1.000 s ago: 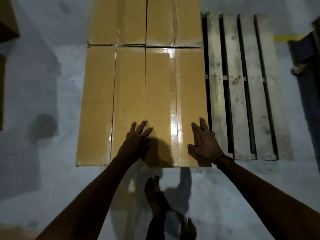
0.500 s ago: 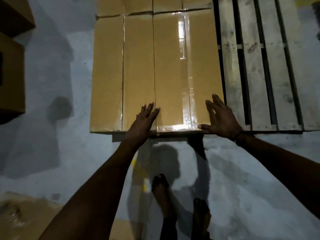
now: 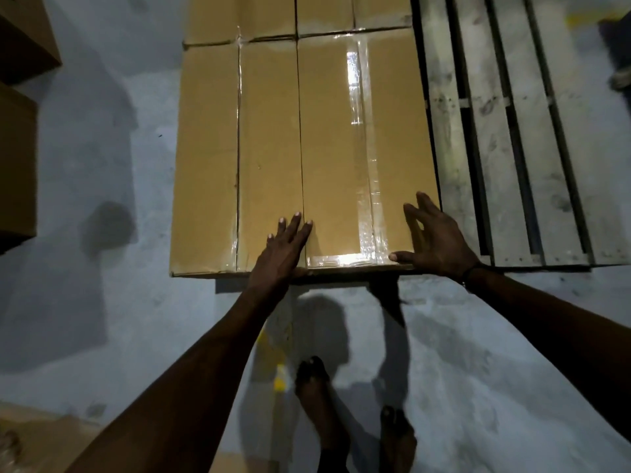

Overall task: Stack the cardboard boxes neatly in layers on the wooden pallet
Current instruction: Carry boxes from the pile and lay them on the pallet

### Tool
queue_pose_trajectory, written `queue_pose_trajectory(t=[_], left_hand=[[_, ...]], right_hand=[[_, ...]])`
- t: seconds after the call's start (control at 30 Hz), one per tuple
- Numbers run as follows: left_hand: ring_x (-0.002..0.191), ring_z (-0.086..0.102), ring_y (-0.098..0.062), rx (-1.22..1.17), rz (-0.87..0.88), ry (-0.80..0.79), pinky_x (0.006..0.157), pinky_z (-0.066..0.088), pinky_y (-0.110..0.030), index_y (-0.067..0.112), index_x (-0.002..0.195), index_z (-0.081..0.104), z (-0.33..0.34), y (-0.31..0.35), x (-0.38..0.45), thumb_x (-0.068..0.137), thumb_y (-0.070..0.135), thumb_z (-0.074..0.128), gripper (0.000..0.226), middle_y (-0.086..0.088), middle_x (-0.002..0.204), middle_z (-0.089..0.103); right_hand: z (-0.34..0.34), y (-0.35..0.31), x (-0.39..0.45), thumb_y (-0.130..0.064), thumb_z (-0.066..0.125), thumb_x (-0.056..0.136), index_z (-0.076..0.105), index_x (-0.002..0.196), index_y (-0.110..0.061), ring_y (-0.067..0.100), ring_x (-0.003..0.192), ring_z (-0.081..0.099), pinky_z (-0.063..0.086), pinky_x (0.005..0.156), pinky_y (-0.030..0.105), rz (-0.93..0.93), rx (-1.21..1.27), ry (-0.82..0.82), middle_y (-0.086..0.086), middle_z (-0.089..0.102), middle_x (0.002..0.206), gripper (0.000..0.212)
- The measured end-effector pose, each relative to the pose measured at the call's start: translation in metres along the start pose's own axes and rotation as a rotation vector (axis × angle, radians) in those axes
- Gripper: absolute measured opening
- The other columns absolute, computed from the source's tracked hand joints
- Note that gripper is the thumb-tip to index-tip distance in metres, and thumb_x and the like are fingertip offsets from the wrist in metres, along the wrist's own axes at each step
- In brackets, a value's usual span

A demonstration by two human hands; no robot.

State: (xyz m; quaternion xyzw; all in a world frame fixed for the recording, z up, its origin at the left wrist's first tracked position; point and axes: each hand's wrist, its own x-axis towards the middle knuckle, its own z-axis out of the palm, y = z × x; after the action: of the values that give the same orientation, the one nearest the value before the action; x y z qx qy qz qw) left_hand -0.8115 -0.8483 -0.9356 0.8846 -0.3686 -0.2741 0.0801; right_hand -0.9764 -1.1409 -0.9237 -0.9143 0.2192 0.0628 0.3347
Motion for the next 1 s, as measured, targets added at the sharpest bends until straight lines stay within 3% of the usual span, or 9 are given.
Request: queue_pose_trajectory(t=[0.17, 0.3, 0.43, 0.57, 0.73, 0.9, 1.0], left_hand=[[0.158, -0.009, -0.027, -0.023, -0.019, 0.02, 0.124, 0.012, -0.053, 0.026, 0.165, 0.007, 0.0, 0.004, 0.003, 0.084, 0.02, 0.083, 0.11, 0.0, 0.172, -0.01], [0.158, -0.005, -0.032, -0.025, -0.045, -0.059, 0.124, 0.02, -0.058, 0.021, 0.164, 0.011, -0.017, 0.014, 0.004, 0.076, 0.024, 0.089, 0.118, -0.005, 0.172, -0.007], [0.157, 0.003, -0.038, -0.04, -0.038, -0.17, 0.125, 0.023, -0.052, 0.013, 0.164, 0.013, -0.047, 0.027, -0.003, 0.067, 0.025, 0.095, 0.127, -0.013, 0.171, -0.001], [0.154, 0.022, -0.033, -0.157, -0.069, -0.065, 0.123, 0.025, -0.041, 0.009, 0.161, 0.023, -0.089, 0.057, -0.035, 0.08, 0.019, 0.087, 0.104, -0.014, 0.17, 0.014], [0.145, 0.04, -0.028, -0.339, -0.077, 0.137, 0.109, 0.024, -0.017, 0.008, 0.155, 0.037, -0.149, 0.104, -0.106, 0.09, 0.016, 0.078, 0.077, -0.011, 0.161, 0.038], [0.133, 0.054, -0.028, -0.509, -0.082, 0.244, 0.103, 0.049, -0.04, 0.013, 0.154, 0.041, -0.222, 0.157, -0.193, 0.093, 0.028, 0.076, 0.072, -0.007, 0.155, 0.047], [0.125, 0.058, -0.021, -0.609, -0.101, 0.343, 0.095, 0.055, -0.045, 0.016, 0.15, 0.045, -0.268, 0.184, -0.245, 0.093, 0.033, 0.075, 0.066, -0.003, 0.151, 0.051]], right_hand=[[-0.003, -0.001, 0.003, -0.066, 0.087, 0.064, 0.034, 0.159, -0.011, 0.027, 0.157, 0.013, 0.023, 0.122, 0.06, 0.011, -0.062, -0.038, 0.012, 0.011, 0.17, 0.122], [-0.007, -0.015, 0.005, -0.055, 0.086, 0.074, 0.027, 0.16, -0.01, 0.034, 0.156, 0.014, 0.014, 0.125, 0.055, 0.072, -0.192, -0.118, 0.016, 0.006, 0.17, 0.115], [-0.02, -0.043, -0.001, -0.049, 0.08, 0.082, 0.031, 0.158, -0.01, 0.036, 0.155, 0.017, 0.019, 0.123, 0.053, 0.128, -0.221, -0.082, 0.018, 0.016, 0.168, 0.098], [-0.06, -0.087, -0.029, -0.033, 0.076, 0.09, 0.037, 0.155, -0.006, 0.035, 0.152, 0.026, 0.023, 0.122, 0.052, 0.133, -0.1, -0.001, 0.022, 0.02, 0.166, 0.08], [-0.131, -0.142, -0.077, -0.042, 0.072, 0.094, 0.042, 0.155, -0.013, 0.037, 0.15, 0.03, 0.028, 0.121, 0.051, 0.152, 0.097, 0.052, 0.016, 0.021, 0.168, 0.073], [-0.218, -0.211, -0.142, -0.045, 0.073, 0.093, 0.049, 0.151, -0.016, 0.026, 0.152, 0.031, 0.029, 0.121, 0.04, 0.188, 0.246, 0.133, 0.013, 0.036, 0.163, 0.069], [-0.264, -0.252, -0.187, -0.046, 0.073, 0.092, 0.051, 0.149, -0.017, 0.027, 0.146, 0.041, 0.036, 0.12, 0.042, 0.185, 0.336, 0.141, 0.009, 0.044, 0.158, 0.068]])
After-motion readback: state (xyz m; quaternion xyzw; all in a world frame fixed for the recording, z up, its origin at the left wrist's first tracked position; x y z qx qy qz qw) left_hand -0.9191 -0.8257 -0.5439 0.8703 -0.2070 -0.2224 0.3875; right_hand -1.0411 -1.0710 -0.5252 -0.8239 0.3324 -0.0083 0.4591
